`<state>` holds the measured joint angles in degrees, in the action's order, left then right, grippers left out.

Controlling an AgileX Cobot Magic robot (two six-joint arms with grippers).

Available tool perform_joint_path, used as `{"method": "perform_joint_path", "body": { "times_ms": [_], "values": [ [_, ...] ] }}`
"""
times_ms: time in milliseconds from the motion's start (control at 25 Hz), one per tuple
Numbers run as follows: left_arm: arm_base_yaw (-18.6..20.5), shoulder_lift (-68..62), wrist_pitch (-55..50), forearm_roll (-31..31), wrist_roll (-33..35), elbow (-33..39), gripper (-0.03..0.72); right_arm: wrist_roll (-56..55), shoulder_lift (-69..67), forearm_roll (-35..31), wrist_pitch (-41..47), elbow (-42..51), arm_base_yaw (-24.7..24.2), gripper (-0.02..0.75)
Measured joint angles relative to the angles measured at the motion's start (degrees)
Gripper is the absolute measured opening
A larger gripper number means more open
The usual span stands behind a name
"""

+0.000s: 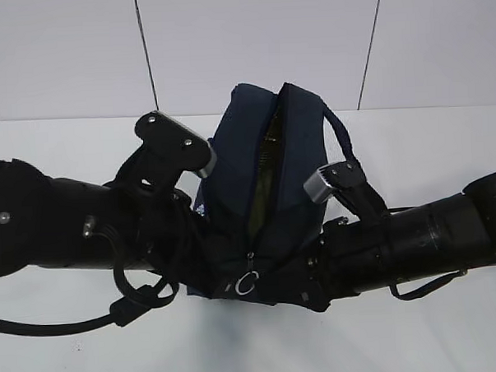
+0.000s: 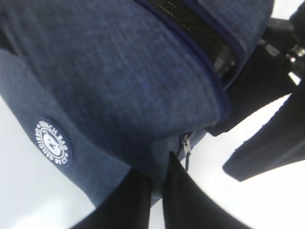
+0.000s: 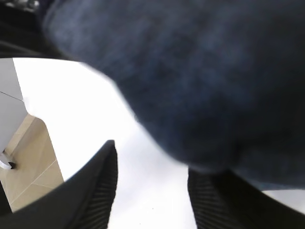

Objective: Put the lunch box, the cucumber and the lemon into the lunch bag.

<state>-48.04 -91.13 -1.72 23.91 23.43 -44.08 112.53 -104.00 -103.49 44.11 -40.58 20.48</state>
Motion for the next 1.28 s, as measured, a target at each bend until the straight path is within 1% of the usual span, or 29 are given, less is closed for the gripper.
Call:
{"method": "perform_joint_path", "body": {
  "times_ms": [440,800,1280],
  "values": [
    [0.0,0.0,-5.5,0.3,0.0,-4.3,0.013,-5.4,0.0,0.0,-0.1,-1.1,0.0,0.389],
    [0.0,0.0,-6.9,0.4,0.0,-4.7,0.013,-9.6,-4.0,-0.1,-0.3,-2.4,0.0,0.389],
    [0.0,0.0,-6.9,0.6,0.0,-5.2,0.013,-10.7,-5.9,0.0,4.7,-5.9,0.0,0.389]
  ]
}}
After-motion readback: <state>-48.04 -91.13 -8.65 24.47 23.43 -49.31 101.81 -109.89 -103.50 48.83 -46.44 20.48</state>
